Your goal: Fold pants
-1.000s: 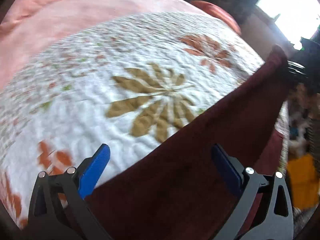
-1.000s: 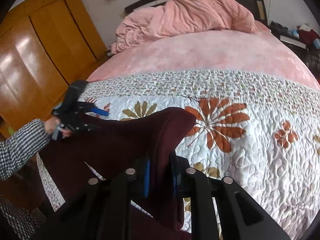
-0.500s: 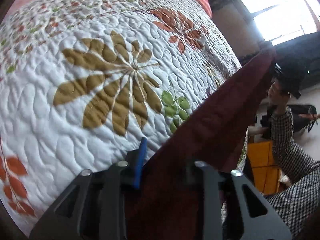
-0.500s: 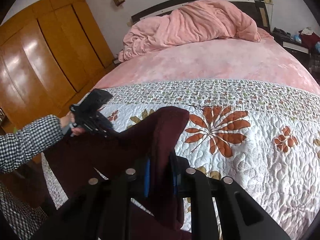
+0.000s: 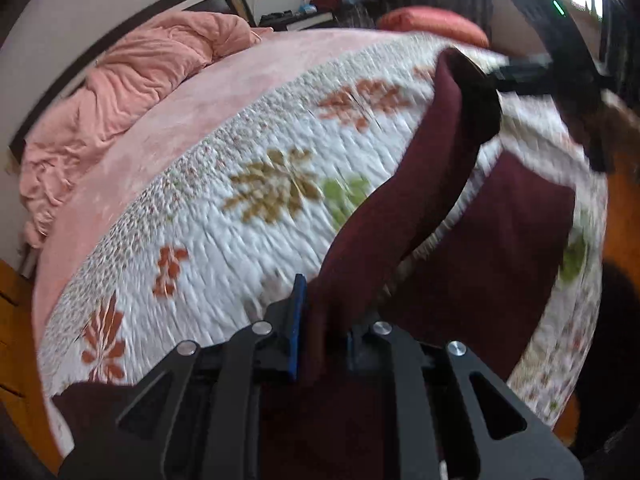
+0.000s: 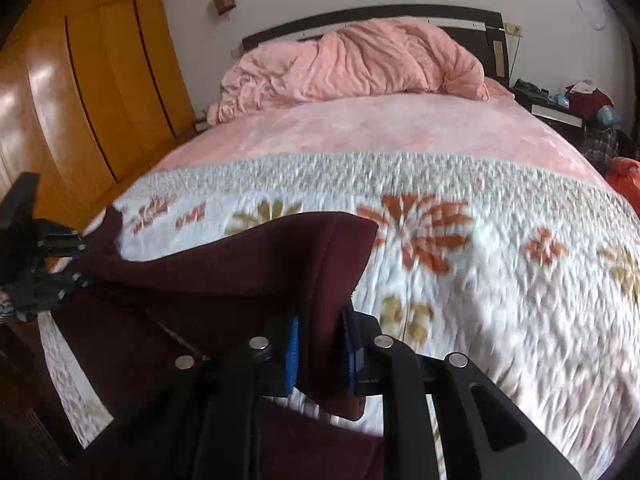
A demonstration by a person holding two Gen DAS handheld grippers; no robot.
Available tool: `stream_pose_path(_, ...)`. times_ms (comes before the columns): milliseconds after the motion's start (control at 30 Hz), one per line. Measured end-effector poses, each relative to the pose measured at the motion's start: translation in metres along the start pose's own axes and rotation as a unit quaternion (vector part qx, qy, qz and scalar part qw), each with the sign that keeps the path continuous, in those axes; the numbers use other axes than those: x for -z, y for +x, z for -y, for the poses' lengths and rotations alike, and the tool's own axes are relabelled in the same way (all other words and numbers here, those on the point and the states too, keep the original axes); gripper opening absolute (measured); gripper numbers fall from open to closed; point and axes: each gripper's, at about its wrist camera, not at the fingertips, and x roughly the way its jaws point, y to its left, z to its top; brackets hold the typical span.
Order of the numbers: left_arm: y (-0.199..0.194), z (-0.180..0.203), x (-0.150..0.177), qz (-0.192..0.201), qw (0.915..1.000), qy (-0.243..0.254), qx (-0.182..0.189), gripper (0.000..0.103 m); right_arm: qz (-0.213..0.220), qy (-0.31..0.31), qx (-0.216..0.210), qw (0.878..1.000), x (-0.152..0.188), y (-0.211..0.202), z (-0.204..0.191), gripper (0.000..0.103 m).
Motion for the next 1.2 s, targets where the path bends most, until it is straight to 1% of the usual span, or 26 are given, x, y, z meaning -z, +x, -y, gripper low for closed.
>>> stream_pose_path(67, 0.006, 0.026, 0.021, -0.012, 0.9994, 0.018, -0.026, 0.015, -0.02, 0.0, 0.007, 1.0, 0.021, 0.002, -0.001, 0.026)
stream_pose_path(100, 0.005, 0.032, 0.03, -0.016, 0.9993, 0.02, -0.026, 0.015, -0.031, 0.0, 0.01, 0.999, 0.034, 0.001, -0.003, 0.029)
stream_pose_path(167, 0.008, 0.04, 0.045, -0.029, 0.9993, 0.008, -0.02, 0.015, -0.044, 0.016, 0.005, 0.999, 0.052, -0.006, -0.003, 0.045)
stream_pose_path(200, 0.008, 0.042, 0.05, -0.031, 0.9993, 0.007, -0.021, 0.015, -0.05, 0.028, 0.014, 0.998, 0.063, -0.012, -0.004, 0.06)
stream_pose_path(233, 0.012, 0.045, 0.058, -0.034, 0.9991, 0.006, -0.022, 0.015, -0.055, 0.036, 0.019, 0.998, 0.07, -0.018, -0.005, 0.063)
stream_pose_path(300, 0.015, 0.05, 0.066, -0.039, 0.999, 0.003, -0.021, 0.016, -0.069, 0.058, 0.016, 0.996, 0.085, -0.032, -0.007, 0.063)
stream_pose_path(400, 0.021, 0.06, 0.073, -0.039, 0.9987, 0.013, -0.03, 0.018, -0.092, 0.129, 0.007, 0.987, 0.102, -0.052, -0.008, 0.065)
stream_pose_path(467, 0.026, 0.065, 0.077, -0.042, 0.9984, 0.015, -0.036, 0.019, -0.104, 0.178, 0.009, 0.978, 0.111, -0.063, -0.008, 0.067)
stream_pose_path(500, 0.028, 0.066, 0.077, -0.043, 0.9983, 0.011, -0.037, 0.019, -0.103, 0.22, -0.007, 0.97, 0.116, -0.069, -0.006, 0.068)
stream_pose_path(567, 0.032, 0.07, 0.08, -0.045, 0.9982, 0.003, -0.039, 0.02, -0.094, 0.288, -0.057, 0.951, 0.126, -0.075, -0.002, 0.071)
stream_pose_path(600, 0.034, 0.071, 0.081, -0.043, 0.9982, 0.002, -0.042, 0.02, -0.093, 0.336, -0.087, 0.933, 0.135, -0.077, 0.001, 0.074)
stream_pose_path(633, 0.034, 0.072, 0.081, -0.042, 0.9982, 0.001, -0.044, 0.02, -0.089, 0.361, -0.103, 0.923, 0.14, -0.077, 0.003, 0.075)
stream_pose_path(667, 0.034, 0.071, 0.081, -0.041, 0.9982, -0.004, -0.044, 0.02, -0.087, 0.374, -0.112, 0.916, 0.143, -0.078, 0.003, 0.075)
stream_pose_path(700, 0.034, 0.07, 0.08, -0.041, 0.9983, -0.009, -0.042, 0.02, -0.083, 0.384, -0.123, 0.911, 0.146, -0.077, 0.002, 0.076)
stream_pose_path(733, 0.034, 0.068, 0.079, -0.042, 0.9983, -0.017, -0.037, 0.02, -0.089, 0.393, -0.125, 0.906, 0.149, -0.074, 0.002, 0.079)
stream_pose_path(767, 0.034, 0.067, 0.079, -0.041, 0.9983, -0.024, -0.034, 0.02, -0.099, 0.399, -0.118, 0.904, 0.151, -0.07, 0.001, 0.079)
stream_pose_path(833, 0.035, 0.064, 0.078, -0.041, 0.9982, -0.033, -0.03, 0.02, -0.122, 0.403, -0.098, 0.902, 0.154, -0.06, 0.0, 0.079)
stream_pose_path(867, 0.035, 0.064, 0.078, -0.041, 0.9981, -0.034, -0.029, 0.021, -0.121, 0.402, -0.098, 0.902, 0.157, -0.058, 0.0, 0.079)
stream_pose_path(900, 0.035, 0.064, 0.078, -0.041, 0.9981, -0.035, -0.029, 0.021, -0.121, 0.4, -0.097, 0.903, 0.158, -0.055, -0.001, 0.074)
stream_pose_path(933, 0.035, 0.064, 0.078, -0.042, 0.998, -0.038, -0.029, 0.021, -0.124, 0.398, -0.088, 0.905, 0.158, -0.053, -0.001, 0.054)
stream_pose_path(1000, 0.036, 0.062, 0.078, -0.043, 0.9976, -0.047, -0.026, 0.021, -0.13, 0.382, -0.065, 0.913, 0.154, -0.05, -0.003, 0.025)
stream_pose_path(1033, 0.036, 0.061, 0.077, -0.045, 0.9972, -0.055, -0.024, 0.021, -0.129, 0.376, -0.064, 0.915, 0.151, -0.051, -0.005, 0.02)
stream_pose_path(1067, 0.036, 0.061, 0.077, -0.046, 0.9969, -0.059, -0.023, 0.021, -0.124, 0.368, -0.063, 0.919, 0.148, -0.053, -0.005, 0.018)
stream_pose_path(1100, 0.036, 0.06, 0.077, -0.046, 0.9966, -0.064, -0.023, 0.021, -0.114, 0.355, -0.064, 0.926, 0.142, -0.056, -0.008, 0.016)
stream_pose_path(1133, 0.034, 0.058, 0.075, -0.046, 0.996, -0.074, -0.022, 0.021, -0.109, 0.344, -0.06, 0.931, 0.136, -0.059, -0.009, 0.016)
stream_pose_path(1200, 0.029, 0.054, 0.073, -0.039, 0.9946, -0.095, -0.016, 0.02, -0.087, 0.307, -0.045, 0.947, 0.116, -0.07, -0.015, 0.015)
